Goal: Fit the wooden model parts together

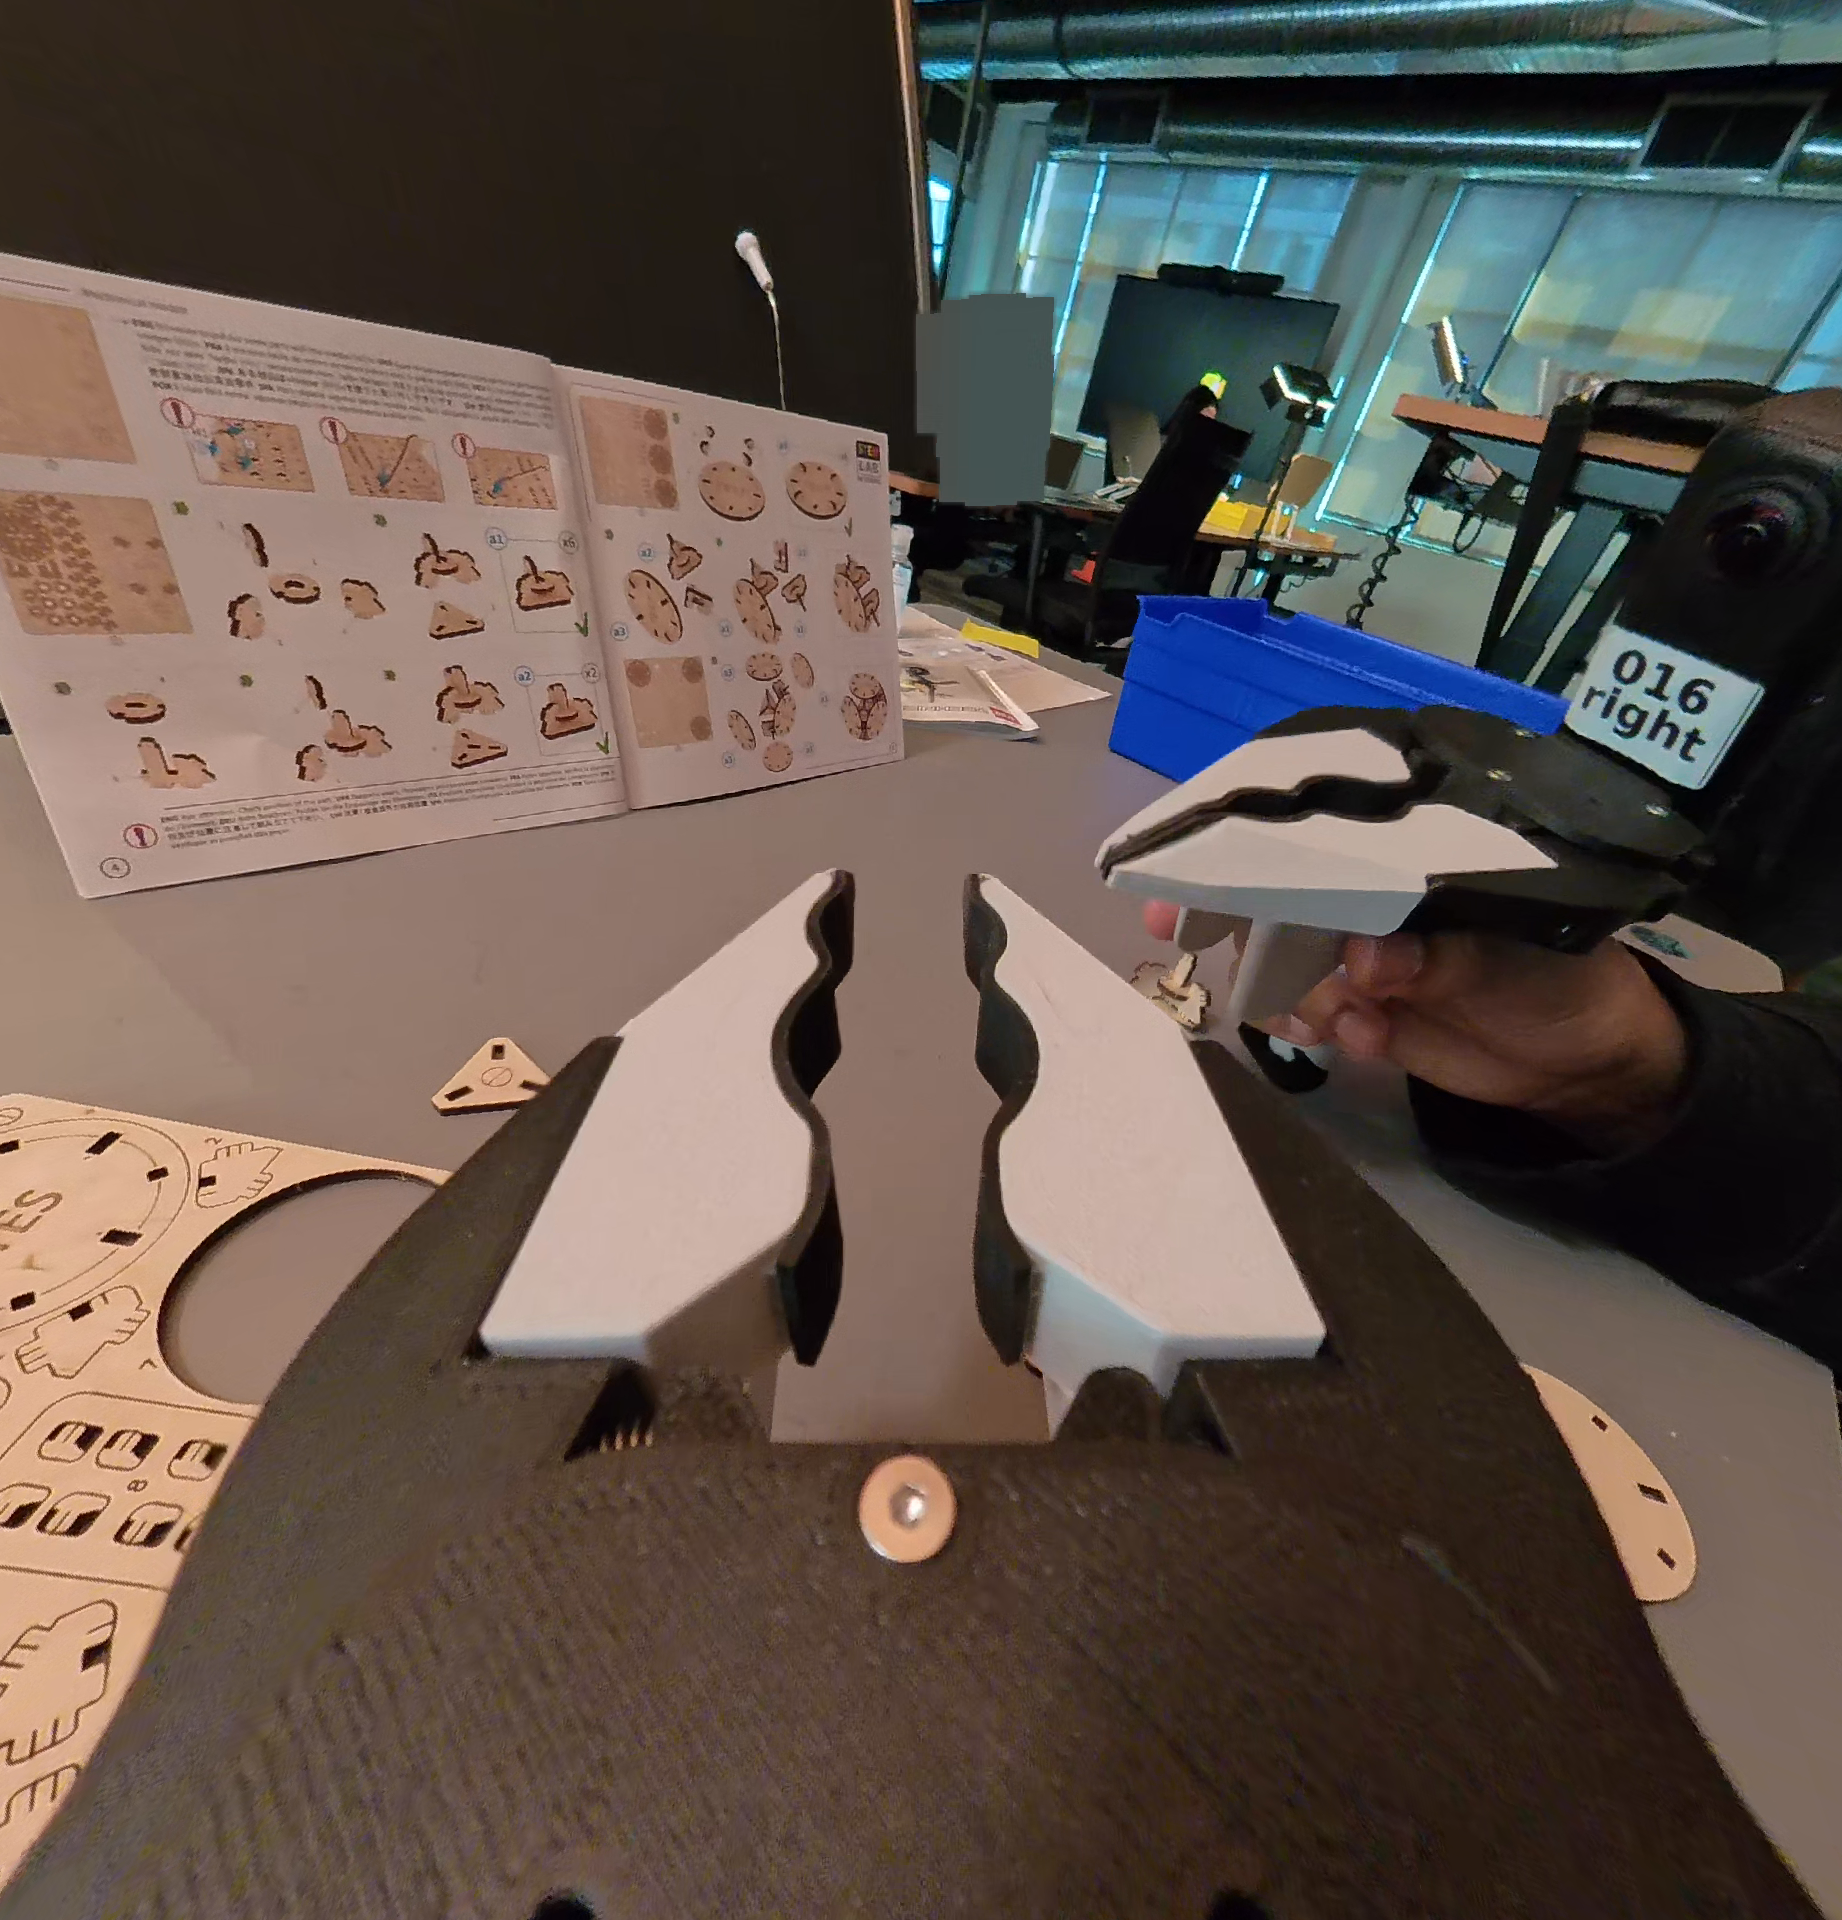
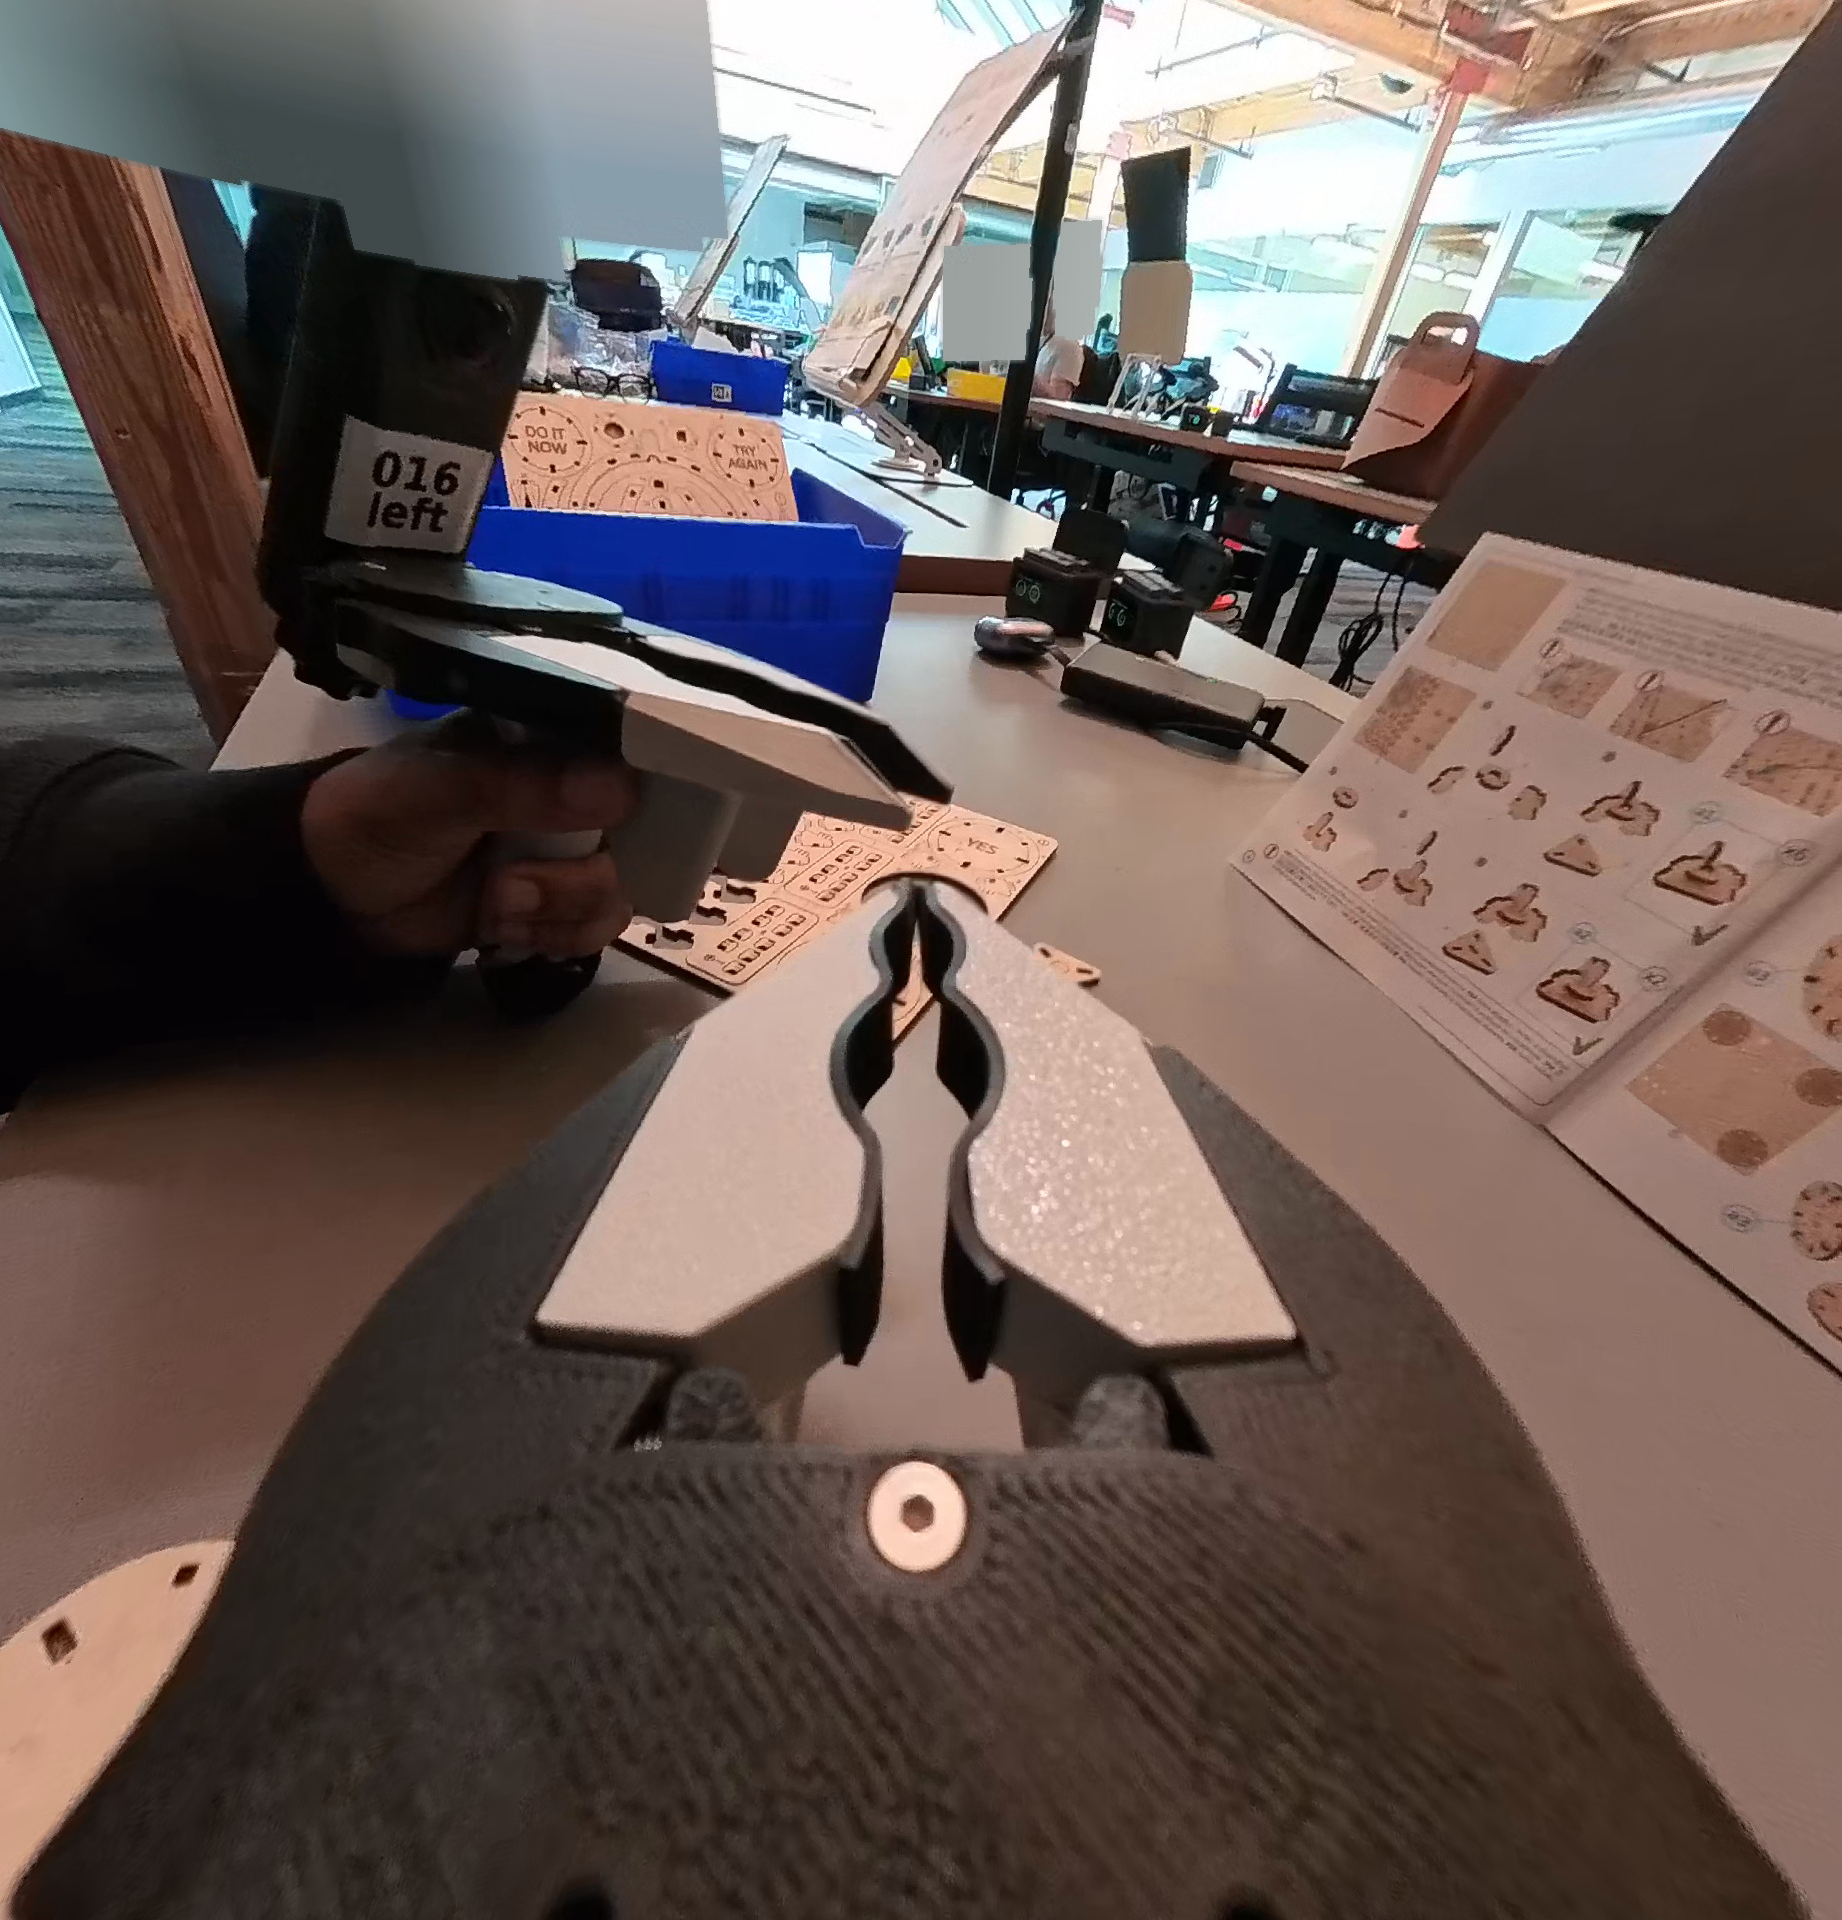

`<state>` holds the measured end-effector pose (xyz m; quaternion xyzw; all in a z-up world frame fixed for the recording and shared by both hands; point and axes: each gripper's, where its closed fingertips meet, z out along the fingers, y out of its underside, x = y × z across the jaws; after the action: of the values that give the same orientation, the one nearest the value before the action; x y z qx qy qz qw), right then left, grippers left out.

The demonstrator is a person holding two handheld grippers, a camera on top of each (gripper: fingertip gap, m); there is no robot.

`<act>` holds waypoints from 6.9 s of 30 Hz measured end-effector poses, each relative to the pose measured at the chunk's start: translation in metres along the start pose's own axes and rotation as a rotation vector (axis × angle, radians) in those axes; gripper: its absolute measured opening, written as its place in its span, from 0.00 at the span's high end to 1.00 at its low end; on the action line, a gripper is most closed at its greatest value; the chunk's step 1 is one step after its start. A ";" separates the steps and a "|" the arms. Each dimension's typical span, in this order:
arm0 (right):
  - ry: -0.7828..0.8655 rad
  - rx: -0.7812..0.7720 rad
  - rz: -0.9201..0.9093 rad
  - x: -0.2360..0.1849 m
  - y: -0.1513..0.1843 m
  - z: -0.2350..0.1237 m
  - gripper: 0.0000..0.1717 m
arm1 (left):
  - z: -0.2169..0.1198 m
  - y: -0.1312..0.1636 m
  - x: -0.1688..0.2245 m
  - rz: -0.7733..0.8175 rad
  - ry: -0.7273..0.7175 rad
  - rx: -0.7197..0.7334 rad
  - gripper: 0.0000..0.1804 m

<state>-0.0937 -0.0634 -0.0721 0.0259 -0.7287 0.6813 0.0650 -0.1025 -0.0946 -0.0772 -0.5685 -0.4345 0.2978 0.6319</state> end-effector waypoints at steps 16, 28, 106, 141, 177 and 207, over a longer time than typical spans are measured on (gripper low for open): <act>0.041 0.095 -0.112 -0.005 -0.030 -0.011 1.00 | -0.071 -0.043 -0.067 0.192 -0.320 -0.157 1.00; 0.036 0.092 -0.125 -0.006 -0.028 -0.009 1.00 | 0.010 -0.043 -0.080 0.723 -0.421 -0.459 0.95; -0.073 0.065 0.045 -0.022 -0.003 0.005 1.00 | -0.002 0.003 -0.010 0.101 -0.097 -0.039 0.84; -0.115 0.075 0.191 -0.018 -0.005 0.003 1.00 | 0.005 0.008 -0.002 0.100 -0.036 -0.077 0.79; -0.221 -0.037 0.027 -0.062 0.008 0.012 0.98 | -0.014 -0.006 -0.002 0.283 -0.127 0.035 0.90; -0.180 -0.049 -0.001 -0.053 0.011 0.012 0.98 | -0.013 -0.008 -0.017 0.169 -0.146 0.036 0.89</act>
<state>-0.0435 -0.0770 -0.0902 0.0856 -0.7479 0.6583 0.0002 -0.0996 -0.1170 -0.0730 -0.5684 -0.4246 0.3983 0.5814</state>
